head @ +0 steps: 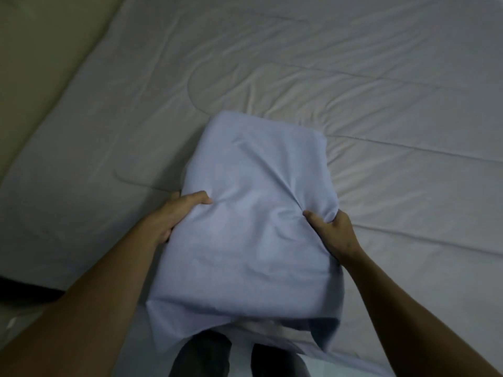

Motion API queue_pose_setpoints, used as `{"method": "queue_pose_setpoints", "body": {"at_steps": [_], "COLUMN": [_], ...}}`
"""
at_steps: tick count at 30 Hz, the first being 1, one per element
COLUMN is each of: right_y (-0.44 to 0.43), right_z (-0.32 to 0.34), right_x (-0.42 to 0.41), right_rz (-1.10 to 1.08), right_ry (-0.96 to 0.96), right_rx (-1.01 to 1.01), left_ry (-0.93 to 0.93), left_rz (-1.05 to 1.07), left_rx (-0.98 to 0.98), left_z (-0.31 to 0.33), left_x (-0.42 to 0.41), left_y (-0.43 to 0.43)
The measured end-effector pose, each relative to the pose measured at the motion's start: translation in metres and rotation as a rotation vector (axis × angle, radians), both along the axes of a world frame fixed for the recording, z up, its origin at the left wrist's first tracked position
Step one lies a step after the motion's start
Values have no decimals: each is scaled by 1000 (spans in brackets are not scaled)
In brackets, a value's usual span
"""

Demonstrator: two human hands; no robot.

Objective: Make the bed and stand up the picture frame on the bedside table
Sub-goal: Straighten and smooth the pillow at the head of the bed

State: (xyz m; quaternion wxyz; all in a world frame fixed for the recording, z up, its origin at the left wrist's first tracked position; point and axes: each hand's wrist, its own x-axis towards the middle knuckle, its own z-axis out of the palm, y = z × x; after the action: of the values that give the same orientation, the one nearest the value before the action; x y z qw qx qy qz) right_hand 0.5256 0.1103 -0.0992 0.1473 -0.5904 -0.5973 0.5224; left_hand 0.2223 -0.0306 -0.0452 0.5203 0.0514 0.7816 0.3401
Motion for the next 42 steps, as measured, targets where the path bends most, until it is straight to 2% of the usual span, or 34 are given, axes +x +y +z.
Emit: {"method": "queue_pose_setpoints", "body": {"at_steps": [6,11,19,25,31,36,38,40,42], "right_y": [-74,-142,-253,-305,-327,-323,-319,-321,-330], "right_z": [50,62,30,-8,-62,-97,-119,-136,-145], "right_x": [-69,-182,-406,-549,-665,-741,-761,-768,-761], "right_rz": [65,97,-45,-103,-19,41,54,102,191], "right_ry": [17,140,318,312,292,324,260,83,-66], "right_rx": [61,38,-331,-569,-787,-793,-758,-608,-326], "left_ry": [114,270,560,656,837,947,981,1005,1022], "left_rz": [87,113,-24,-151,-305,-354,-357,-371,-354], "left_rx": [88,146,143,47,-12,-75,-114,-154,-182], "left_z": [81,110,133,123,103,67,43,12,-15], "left_x": [-49,-143,-346,-475,-559,-615,-629,-633,-628], "left_y": [-95,-168,-252,-289,-303,-297,-298,-302,-309]}}
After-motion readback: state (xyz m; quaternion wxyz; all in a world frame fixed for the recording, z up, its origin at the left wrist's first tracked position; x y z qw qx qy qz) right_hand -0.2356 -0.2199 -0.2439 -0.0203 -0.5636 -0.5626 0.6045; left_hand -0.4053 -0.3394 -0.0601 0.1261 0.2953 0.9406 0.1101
